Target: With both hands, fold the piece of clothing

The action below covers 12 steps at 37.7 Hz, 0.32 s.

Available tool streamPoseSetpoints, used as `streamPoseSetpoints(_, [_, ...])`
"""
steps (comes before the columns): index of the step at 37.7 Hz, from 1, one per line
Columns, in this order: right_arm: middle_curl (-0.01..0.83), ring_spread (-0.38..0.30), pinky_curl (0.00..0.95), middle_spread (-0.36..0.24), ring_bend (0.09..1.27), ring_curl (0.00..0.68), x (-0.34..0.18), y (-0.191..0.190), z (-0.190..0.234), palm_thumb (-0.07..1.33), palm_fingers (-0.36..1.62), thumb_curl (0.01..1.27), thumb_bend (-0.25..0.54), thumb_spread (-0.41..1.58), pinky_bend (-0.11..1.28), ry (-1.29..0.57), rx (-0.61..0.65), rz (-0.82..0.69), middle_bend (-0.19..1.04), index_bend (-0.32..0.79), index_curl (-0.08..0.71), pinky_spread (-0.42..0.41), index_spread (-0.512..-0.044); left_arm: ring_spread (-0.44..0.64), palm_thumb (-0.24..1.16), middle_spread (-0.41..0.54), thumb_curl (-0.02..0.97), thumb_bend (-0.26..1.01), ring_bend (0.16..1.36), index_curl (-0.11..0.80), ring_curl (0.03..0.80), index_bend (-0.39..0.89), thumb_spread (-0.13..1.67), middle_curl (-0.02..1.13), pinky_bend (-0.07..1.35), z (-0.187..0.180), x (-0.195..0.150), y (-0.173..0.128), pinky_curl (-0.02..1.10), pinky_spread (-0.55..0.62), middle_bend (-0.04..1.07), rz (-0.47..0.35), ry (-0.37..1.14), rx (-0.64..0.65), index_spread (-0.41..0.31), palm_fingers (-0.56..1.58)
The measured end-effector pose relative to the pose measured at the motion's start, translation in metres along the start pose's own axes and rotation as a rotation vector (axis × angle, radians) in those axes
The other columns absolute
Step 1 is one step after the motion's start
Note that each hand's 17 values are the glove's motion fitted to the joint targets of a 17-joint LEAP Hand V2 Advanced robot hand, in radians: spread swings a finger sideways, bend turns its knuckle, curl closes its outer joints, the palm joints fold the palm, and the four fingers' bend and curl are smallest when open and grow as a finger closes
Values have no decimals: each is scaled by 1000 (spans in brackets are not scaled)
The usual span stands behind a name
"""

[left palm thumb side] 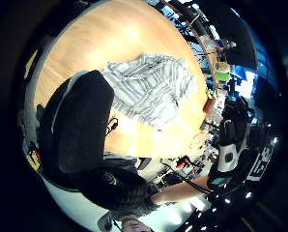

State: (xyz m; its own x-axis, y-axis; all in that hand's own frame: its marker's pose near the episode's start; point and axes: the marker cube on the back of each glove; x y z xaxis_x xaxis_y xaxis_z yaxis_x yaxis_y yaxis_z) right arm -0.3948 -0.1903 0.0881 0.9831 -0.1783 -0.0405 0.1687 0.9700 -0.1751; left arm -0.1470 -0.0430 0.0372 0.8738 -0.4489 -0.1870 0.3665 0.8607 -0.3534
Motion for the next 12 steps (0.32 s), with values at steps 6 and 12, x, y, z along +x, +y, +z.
streamPoseSetpoints(6, [457,-78,345,-60,702,391,31,5,-14,726,686,374,-6,1272,744,-24,77,47,424,68,65,-24,-289,197,199,136,189,-8,588,348,316,157,1397,271,536,-17,22,-23,343,349,156,-67,-41,266,-56,317])
streamPoseSetpoints(12, [452,-76,338,-59,689,390,33,43,-18,740,698,360,-7,1282,709,-42,-76,122,413,68,80,-12,-290,185,196,131,189,-9,590,347,318,153,1388,273,532,-18,38,-27,343,349,160,-20,-55,292,-56,322])
